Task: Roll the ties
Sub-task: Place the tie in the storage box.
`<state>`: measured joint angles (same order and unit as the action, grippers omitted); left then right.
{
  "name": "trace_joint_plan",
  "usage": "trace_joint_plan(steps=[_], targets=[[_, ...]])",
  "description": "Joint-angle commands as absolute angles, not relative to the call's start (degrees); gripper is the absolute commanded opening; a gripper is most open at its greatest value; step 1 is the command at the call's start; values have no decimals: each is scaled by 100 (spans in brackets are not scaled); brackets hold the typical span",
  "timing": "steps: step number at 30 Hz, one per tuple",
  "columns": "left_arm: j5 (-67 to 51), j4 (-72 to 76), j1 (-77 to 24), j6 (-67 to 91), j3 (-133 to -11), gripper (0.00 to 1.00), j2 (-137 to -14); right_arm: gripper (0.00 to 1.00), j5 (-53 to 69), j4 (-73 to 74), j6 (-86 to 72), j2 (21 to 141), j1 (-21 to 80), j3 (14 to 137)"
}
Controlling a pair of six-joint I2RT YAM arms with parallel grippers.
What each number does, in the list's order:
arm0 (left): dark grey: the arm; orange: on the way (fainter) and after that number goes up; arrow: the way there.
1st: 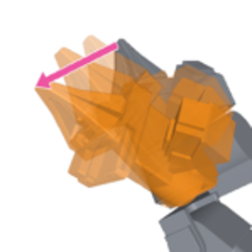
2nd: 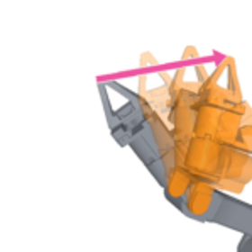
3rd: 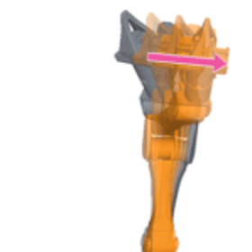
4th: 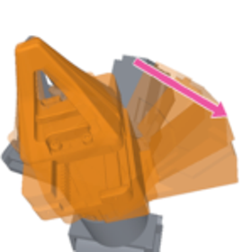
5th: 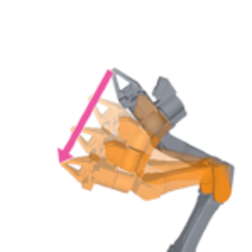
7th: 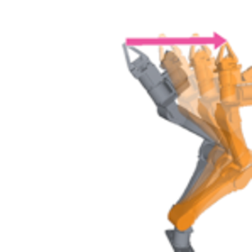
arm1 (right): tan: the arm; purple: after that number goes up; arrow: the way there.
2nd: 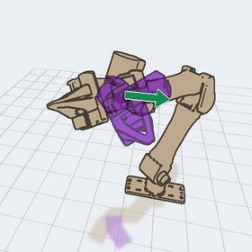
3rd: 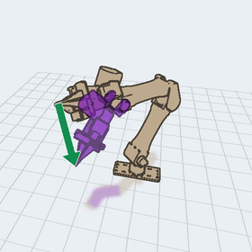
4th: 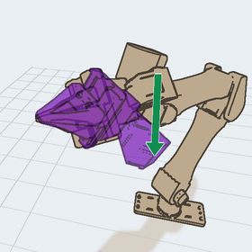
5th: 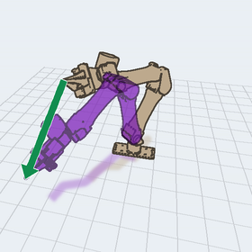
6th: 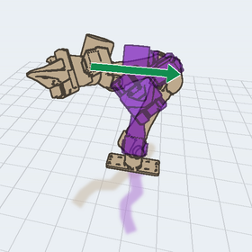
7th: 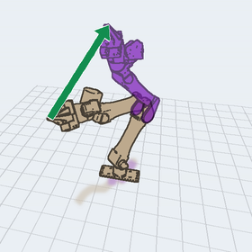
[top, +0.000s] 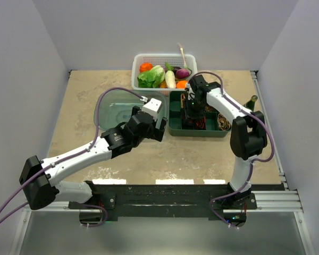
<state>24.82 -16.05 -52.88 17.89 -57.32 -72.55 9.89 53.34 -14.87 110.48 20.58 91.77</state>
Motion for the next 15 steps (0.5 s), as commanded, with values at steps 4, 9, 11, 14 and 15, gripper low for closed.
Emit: trace_joint_plan(steps=[4,9,11,14,15], targets=[[2637,-1547,-5229,1608,-6056,100,-7260,29,976,5484,-1371,11346,2048,9351],[2663,-1529,-5229,1600,-6073,100,-7277,29,853,5581,-1415,11373,2039,9378],[2654,-1529,-5221,1591,-6073,100,-7277,30,853,5563,-1432,11329,2030,9360],[2646,-1521,-5221,1582,-6091,100,-7286,31,931,5642,-1424,11390,2013,9369],[2646,-1521,-5221,1582,-6091,100,-7295,31,958,5634,-1415,11443,2021,9360]])
